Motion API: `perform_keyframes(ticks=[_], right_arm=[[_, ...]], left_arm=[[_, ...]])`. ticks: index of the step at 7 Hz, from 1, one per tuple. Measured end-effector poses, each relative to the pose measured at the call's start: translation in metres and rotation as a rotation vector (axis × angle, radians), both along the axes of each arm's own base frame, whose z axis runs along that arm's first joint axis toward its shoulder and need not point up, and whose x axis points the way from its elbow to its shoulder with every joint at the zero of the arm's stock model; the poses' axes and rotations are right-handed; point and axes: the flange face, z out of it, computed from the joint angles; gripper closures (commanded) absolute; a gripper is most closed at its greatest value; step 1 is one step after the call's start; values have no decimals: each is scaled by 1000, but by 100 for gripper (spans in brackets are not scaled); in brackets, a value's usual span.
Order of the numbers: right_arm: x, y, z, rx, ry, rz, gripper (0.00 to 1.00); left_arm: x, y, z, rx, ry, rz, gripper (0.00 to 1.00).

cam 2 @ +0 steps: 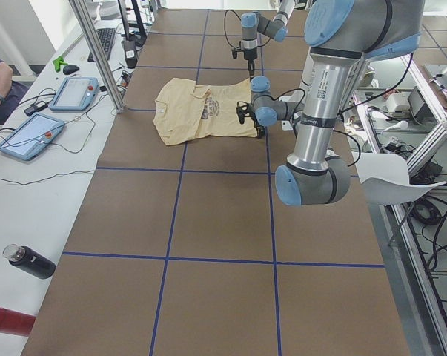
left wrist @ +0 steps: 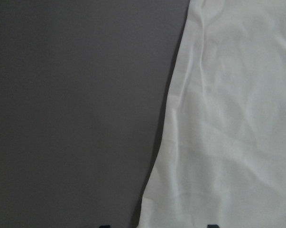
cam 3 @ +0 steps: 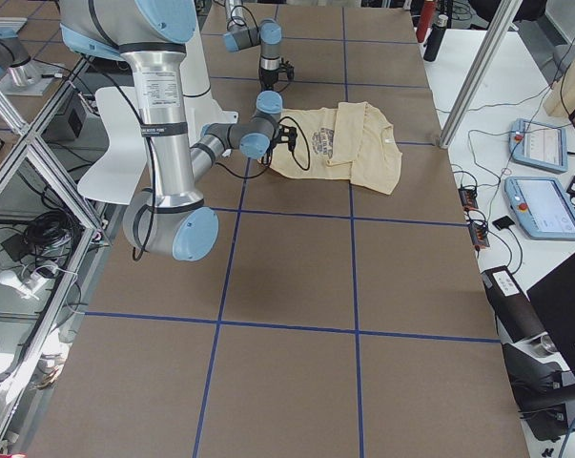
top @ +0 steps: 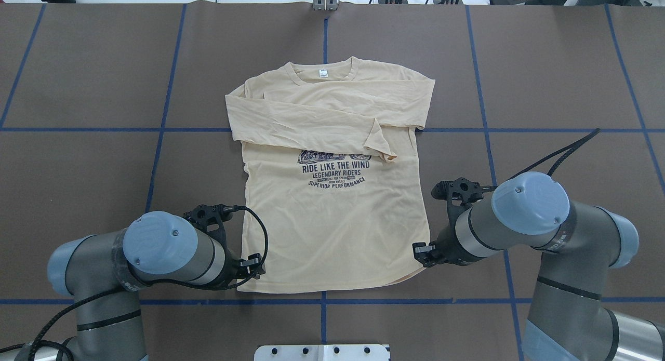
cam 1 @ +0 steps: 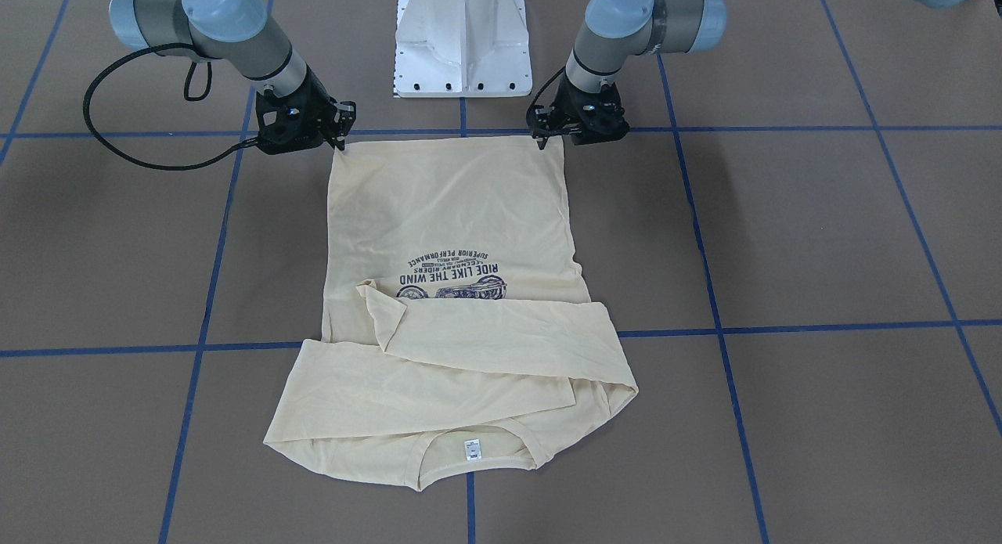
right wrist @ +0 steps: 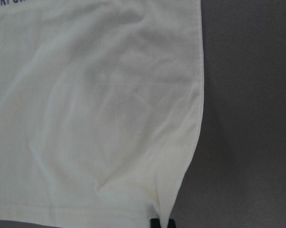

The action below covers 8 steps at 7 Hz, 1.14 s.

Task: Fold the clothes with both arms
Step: 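Grasp the hem corner with the left gripper while the right gripper holds its corner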

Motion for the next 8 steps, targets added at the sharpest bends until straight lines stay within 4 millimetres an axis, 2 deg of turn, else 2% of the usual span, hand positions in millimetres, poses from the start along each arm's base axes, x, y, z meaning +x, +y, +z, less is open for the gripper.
perform_keyframes(ticks=[4, 6, 8], right_arm=[[1, -1, 0, 0, -1, 2, 100], [2, -2, 0, -2, 0, 3, 100], [4, -4, 0, -8, -2, 2, 100]], left_arm=[[6, 7, 1, -1, -4, 14, 32], [8, 8, 2, -2, -6, 17, 41], [10, 7, 3, -3, -9, 16, 54]])
